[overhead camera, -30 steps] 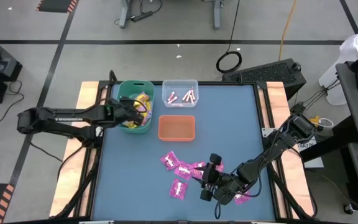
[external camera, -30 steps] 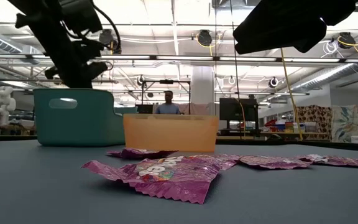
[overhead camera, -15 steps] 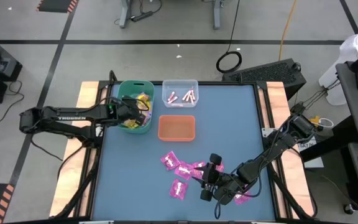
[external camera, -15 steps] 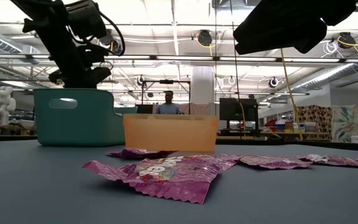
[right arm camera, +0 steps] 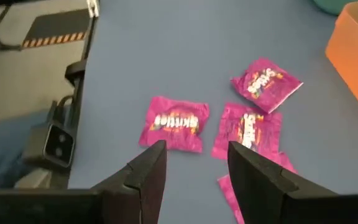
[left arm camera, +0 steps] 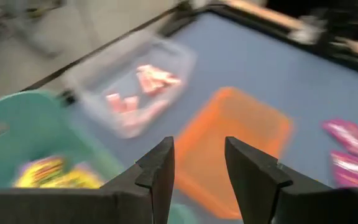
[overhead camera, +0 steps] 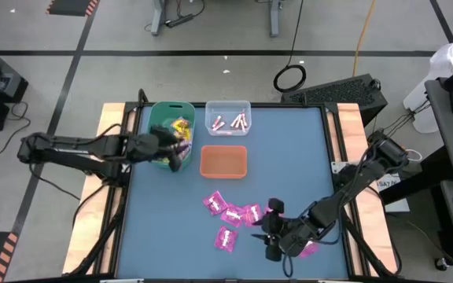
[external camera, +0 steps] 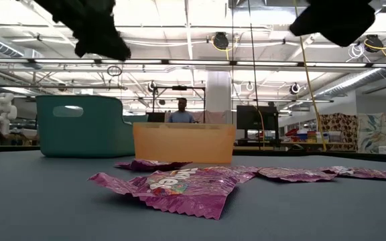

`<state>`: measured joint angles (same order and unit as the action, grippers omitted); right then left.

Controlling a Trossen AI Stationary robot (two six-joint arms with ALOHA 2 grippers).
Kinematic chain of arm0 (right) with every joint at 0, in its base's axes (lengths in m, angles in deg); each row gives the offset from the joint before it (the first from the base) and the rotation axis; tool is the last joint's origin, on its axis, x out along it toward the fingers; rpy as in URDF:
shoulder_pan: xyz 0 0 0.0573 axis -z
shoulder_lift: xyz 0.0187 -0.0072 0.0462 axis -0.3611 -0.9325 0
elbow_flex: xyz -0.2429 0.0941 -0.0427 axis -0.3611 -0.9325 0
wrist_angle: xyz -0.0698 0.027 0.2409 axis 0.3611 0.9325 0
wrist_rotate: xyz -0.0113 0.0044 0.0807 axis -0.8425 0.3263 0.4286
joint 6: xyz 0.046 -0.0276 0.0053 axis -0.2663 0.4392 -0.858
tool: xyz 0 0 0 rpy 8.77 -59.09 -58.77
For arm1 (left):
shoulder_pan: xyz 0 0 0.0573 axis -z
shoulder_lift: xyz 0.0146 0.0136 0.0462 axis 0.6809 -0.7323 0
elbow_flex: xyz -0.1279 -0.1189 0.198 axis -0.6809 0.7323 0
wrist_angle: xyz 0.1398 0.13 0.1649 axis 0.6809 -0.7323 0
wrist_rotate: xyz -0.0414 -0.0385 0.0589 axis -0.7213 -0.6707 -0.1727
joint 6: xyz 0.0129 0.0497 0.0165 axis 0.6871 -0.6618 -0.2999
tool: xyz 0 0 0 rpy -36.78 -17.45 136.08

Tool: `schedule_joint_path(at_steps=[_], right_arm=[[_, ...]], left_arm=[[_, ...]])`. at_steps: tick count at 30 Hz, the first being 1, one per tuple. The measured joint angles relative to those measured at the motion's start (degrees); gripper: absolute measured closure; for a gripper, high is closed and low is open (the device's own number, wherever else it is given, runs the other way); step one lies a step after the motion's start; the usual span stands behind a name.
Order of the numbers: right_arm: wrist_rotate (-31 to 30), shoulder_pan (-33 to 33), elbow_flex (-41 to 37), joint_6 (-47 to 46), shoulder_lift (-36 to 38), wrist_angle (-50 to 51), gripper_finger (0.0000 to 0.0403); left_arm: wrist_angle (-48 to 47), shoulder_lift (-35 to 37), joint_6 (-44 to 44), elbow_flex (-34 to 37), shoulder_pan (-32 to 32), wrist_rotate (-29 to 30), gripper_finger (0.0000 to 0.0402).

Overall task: Sort candy
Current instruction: Put the violet candy into the orange bin

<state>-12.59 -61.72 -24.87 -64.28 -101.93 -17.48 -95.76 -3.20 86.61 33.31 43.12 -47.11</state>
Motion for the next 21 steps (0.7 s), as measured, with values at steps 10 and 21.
schedule_joint_path(at_steps=[10, 21], right_arm=[[2.74, -2.92, 0.0, -11.93, 0.08, 21.39, 0.0227], [-3.68, -9.56, -0.02, -13.52, -4.01, 27.32, 0.0191]], left_arm=[[10.69, -4.91, -4.51, 0.0, 17.89, -0.82, 0.0254], [31.97, -19.53, -13.45, 0.02, 26.19, 1.09, 0.0254]])
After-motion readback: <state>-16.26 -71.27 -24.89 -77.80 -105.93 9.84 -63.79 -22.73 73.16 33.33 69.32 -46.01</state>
